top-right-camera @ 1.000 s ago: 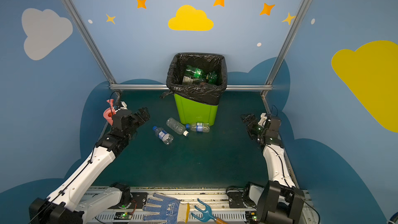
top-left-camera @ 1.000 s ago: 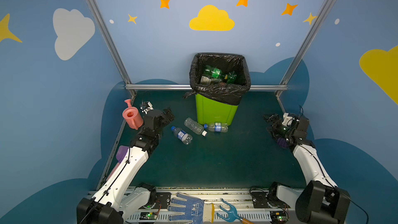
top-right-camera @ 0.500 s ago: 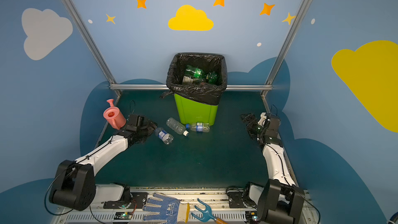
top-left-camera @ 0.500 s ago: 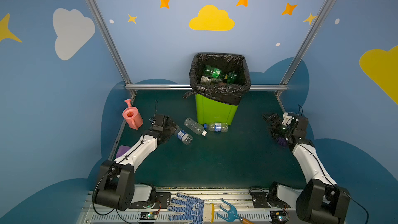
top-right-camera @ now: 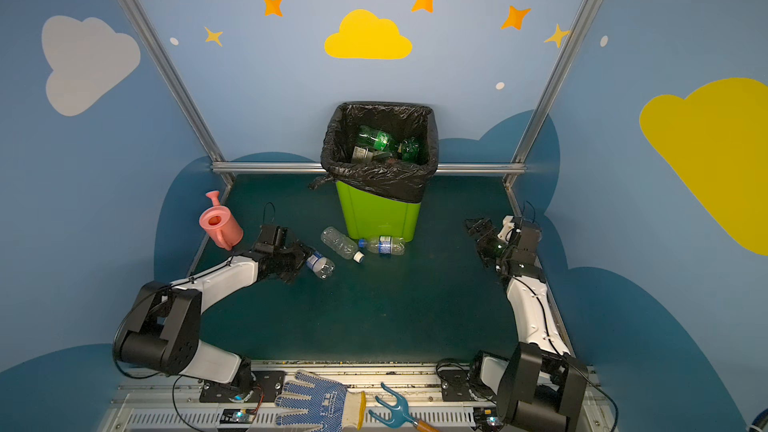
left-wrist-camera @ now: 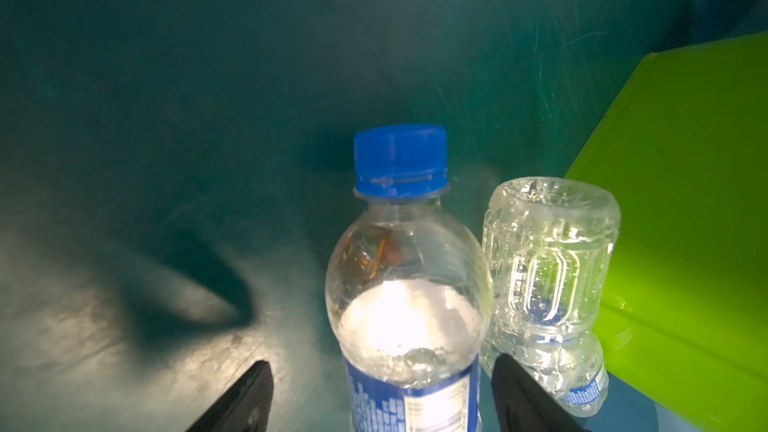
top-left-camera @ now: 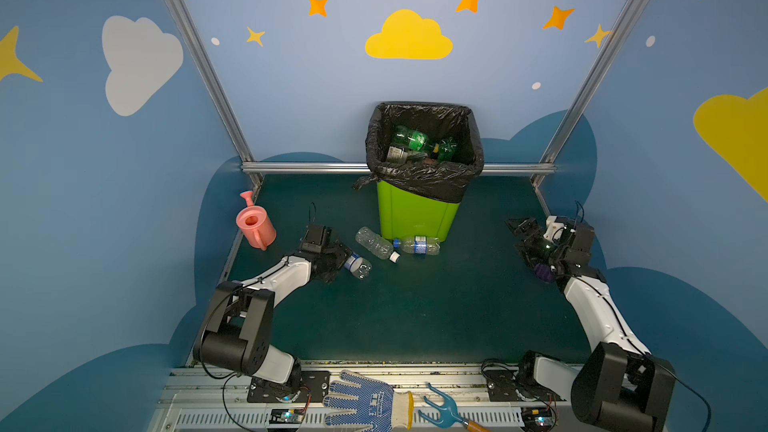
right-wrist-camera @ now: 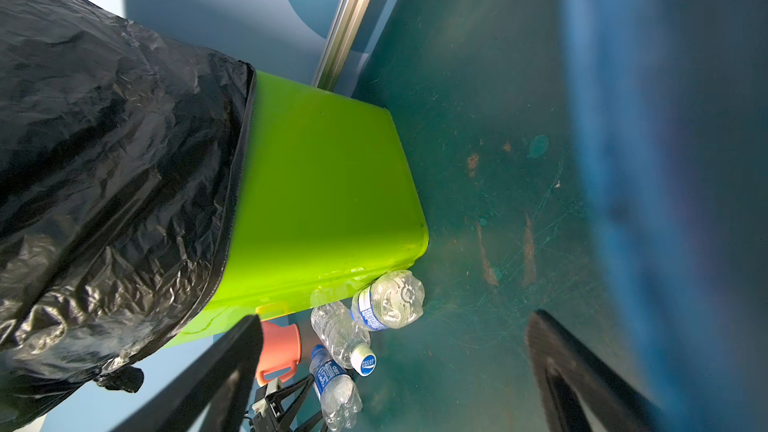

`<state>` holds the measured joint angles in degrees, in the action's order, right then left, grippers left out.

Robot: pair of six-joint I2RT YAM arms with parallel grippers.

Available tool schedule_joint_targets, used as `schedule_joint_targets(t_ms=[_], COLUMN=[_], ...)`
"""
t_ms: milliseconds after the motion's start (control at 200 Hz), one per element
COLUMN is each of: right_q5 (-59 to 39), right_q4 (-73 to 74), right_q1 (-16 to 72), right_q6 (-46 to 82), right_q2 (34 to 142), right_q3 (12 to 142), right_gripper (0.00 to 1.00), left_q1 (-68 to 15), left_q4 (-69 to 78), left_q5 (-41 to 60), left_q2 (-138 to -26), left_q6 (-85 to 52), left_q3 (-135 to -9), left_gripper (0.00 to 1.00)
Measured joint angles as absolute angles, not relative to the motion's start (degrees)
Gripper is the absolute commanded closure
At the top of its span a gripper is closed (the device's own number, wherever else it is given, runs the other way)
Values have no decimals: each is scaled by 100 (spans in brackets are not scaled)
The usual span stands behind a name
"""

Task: Throw the plastic bottles in the bin
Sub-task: 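Close the left gripper on the blue-capped water bottle, then lift the blue-capped bottle with the left gripper and release it into the bin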

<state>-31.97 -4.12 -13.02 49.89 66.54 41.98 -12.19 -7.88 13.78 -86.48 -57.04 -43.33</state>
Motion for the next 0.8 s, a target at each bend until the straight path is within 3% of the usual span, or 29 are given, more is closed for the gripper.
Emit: schedule_joint_targets(t_ms=[395,641,801], right_q5=[-3197,-3197,-3197], right_q4=[-386,-377,-377], right_q1=[-1302,-1306,-1341], right_q6=[4987,4965,4936], right_q2=[6670,6674,6674], right_q3=[4193,4191,4189], right_gripper=[2,2,2], left_q1=[-1321,-1330,-1330], left_q4=[-508,-427,-405], left_q5=[1533,1566,1575], left_q2=[-9045,-9275,-9279], left_q6=[-5725,-5673,-5629], left_q3=[-4388,-4543,-4545], left_gripper=[27,45,50])
